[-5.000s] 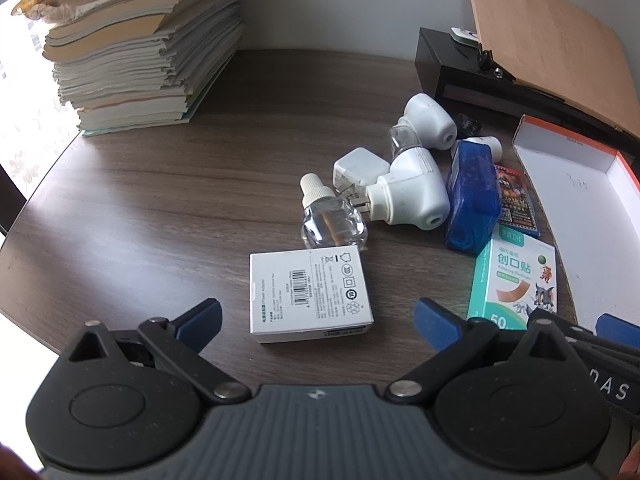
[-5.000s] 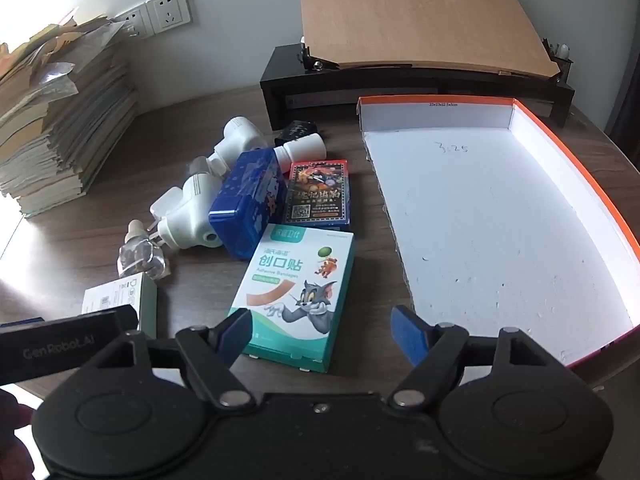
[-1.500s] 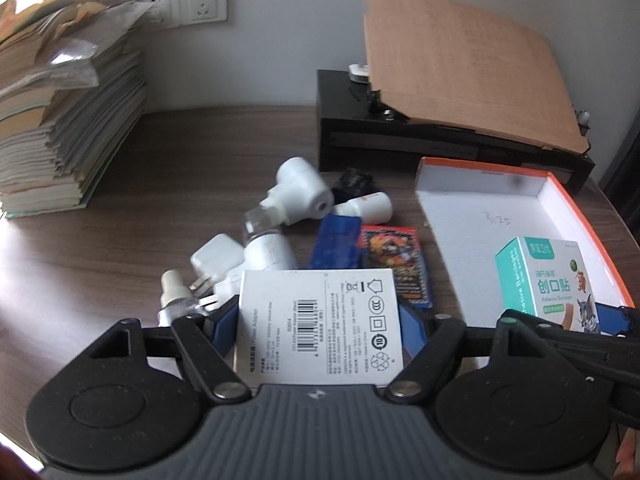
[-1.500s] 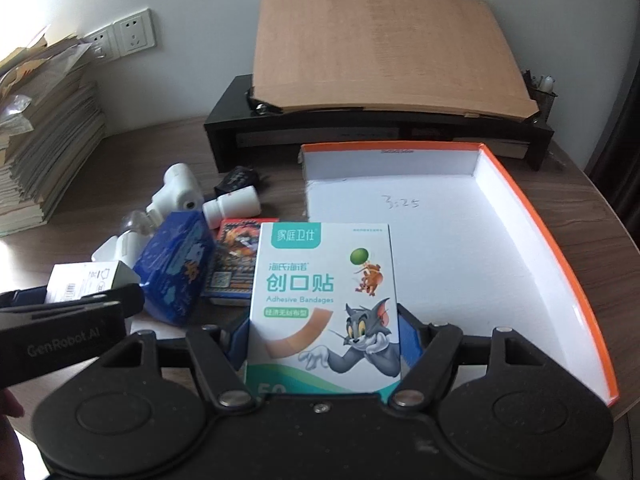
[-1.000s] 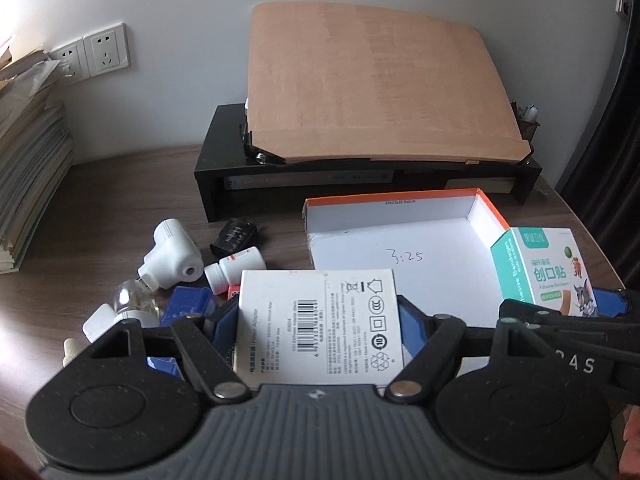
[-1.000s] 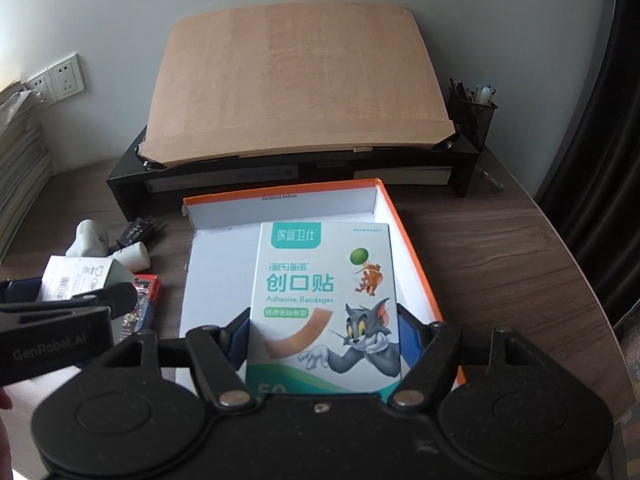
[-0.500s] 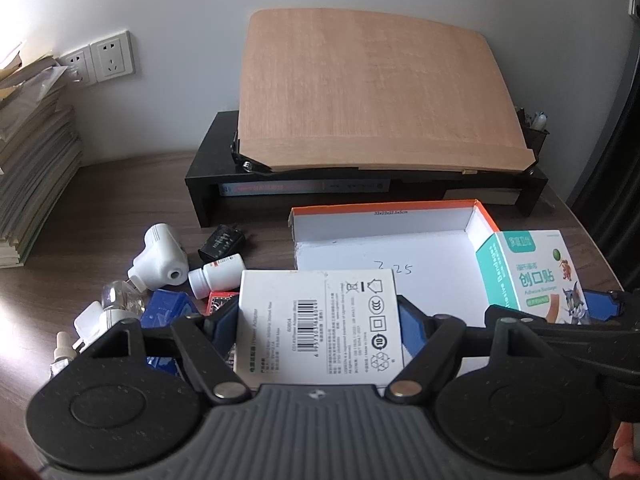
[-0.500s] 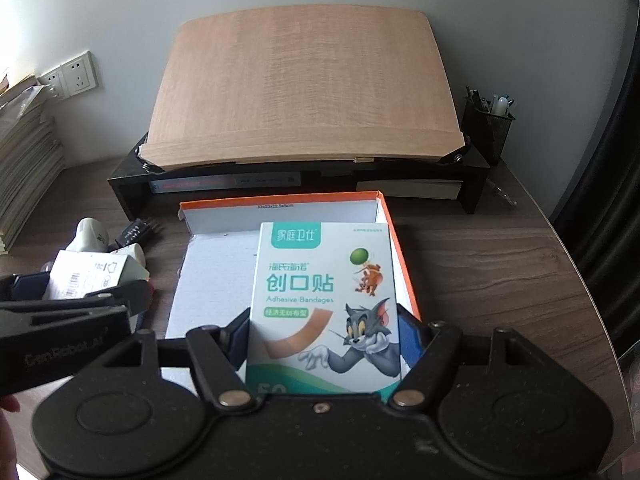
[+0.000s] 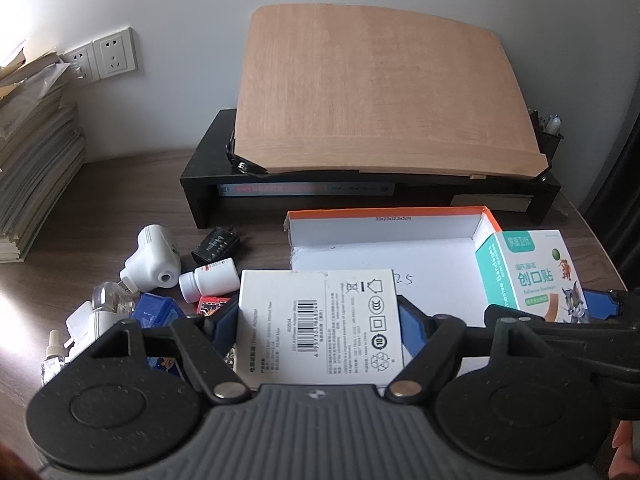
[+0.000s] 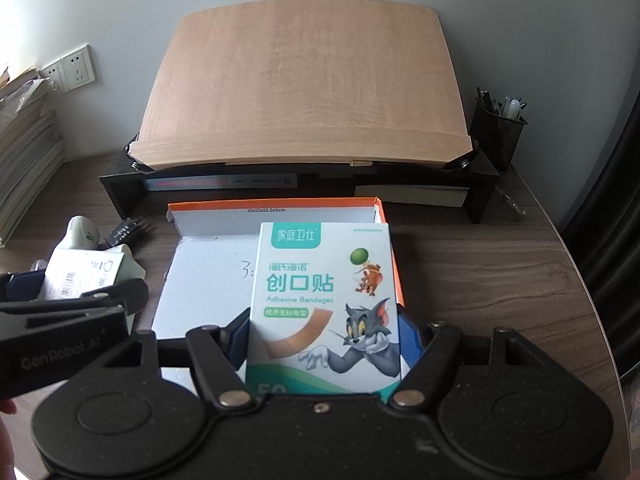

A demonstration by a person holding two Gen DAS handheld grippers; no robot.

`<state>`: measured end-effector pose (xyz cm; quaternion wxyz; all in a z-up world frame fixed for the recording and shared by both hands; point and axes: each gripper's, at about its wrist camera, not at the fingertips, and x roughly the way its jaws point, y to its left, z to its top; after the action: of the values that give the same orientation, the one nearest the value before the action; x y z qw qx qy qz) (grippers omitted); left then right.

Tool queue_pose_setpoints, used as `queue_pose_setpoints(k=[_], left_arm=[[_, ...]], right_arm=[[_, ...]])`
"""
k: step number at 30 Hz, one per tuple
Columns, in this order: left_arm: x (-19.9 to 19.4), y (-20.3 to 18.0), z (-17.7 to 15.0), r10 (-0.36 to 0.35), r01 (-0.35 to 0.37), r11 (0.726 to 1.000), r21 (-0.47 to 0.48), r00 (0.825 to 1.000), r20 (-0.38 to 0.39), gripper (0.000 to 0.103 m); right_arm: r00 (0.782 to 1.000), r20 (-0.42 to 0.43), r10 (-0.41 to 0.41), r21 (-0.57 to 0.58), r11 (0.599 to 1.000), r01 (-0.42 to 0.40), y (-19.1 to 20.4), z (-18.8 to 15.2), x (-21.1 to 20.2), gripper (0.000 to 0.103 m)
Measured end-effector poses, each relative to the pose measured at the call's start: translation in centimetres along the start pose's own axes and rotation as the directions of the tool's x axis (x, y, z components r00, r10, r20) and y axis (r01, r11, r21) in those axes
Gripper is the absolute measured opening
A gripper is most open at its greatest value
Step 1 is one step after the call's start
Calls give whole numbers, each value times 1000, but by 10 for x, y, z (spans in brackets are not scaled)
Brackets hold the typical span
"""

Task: Organize rigid objects
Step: 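Carry the white box with left tool while right tool carries bandage box toward tray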

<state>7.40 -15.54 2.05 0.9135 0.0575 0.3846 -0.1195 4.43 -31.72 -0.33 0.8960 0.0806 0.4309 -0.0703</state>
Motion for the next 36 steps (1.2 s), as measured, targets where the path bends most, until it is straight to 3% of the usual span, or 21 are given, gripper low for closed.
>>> queue_pose_setpoints(k=[36], left_arm=[[44, -7, 6, 28, -27, 999, 29, 999, -44, 79]], right_arm=[[997, -72, -9, -19, 1000, 8, -1, 20, 60, 84]])
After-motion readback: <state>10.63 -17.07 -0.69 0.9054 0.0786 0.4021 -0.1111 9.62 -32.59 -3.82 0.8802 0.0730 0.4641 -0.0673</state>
